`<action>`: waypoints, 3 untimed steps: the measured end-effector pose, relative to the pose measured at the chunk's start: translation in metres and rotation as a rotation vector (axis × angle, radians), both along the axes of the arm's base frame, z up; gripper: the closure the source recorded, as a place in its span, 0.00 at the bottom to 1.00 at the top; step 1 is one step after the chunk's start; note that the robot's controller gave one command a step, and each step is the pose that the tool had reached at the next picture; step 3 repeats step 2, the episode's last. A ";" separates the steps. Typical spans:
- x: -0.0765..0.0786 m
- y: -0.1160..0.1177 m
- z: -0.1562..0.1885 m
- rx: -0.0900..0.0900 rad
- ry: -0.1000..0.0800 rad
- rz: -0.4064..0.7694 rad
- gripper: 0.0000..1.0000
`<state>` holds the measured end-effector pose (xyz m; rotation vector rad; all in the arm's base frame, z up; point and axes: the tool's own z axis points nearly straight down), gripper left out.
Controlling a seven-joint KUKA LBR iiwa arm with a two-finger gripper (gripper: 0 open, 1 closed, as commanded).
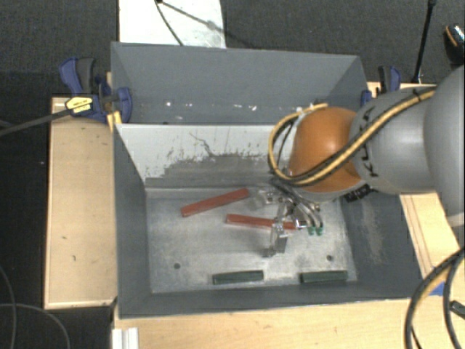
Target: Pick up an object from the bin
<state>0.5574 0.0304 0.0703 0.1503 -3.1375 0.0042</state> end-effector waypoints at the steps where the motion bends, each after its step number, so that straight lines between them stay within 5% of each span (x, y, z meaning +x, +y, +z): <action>1: 0.001 0.005 0.001 0.004 -0.002 0.000 1.00; 2: 0.015 0.009 0.184 0.003 -0.012 0.021 1.00; 3: 0.015 0.009 0.184 0.003 -0.012 0.021 1.00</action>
Offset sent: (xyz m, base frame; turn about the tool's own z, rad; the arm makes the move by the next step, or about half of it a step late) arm 0.0000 0.0000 0.0000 0.0000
